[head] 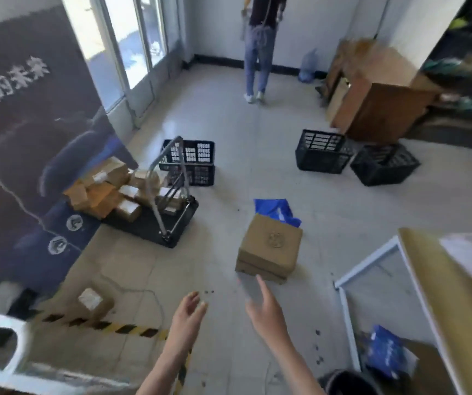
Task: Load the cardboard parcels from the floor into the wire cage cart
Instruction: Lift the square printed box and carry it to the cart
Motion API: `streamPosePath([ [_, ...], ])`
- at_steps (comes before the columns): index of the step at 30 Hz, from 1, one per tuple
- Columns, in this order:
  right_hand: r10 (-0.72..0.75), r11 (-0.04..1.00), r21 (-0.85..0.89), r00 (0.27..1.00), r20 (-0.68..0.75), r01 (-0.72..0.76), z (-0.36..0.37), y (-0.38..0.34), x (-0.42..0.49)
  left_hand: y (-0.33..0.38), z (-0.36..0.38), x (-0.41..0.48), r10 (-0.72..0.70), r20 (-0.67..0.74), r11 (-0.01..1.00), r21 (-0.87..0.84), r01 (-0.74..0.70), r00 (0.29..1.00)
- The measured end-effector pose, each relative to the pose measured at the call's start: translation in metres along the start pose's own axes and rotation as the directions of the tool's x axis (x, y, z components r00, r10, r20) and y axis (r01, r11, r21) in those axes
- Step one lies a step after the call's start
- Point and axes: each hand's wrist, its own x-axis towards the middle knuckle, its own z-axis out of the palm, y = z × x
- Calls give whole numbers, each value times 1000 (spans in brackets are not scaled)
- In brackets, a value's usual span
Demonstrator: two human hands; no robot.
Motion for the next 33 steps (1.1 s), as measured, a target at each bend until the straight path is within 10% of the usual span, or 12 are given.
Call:
streamPosePath([
  [20, 358, 903, 300, 924, -134, -306, -115, 62, 302, 145, 198, 333, -84, 292, 962, 273, 1, 953],
  [33, 603, 769, 269, 798, -4, -580, -88, 223, 510, 22, 272, 549, -393, 157, 861, 408, 303, 906],
])
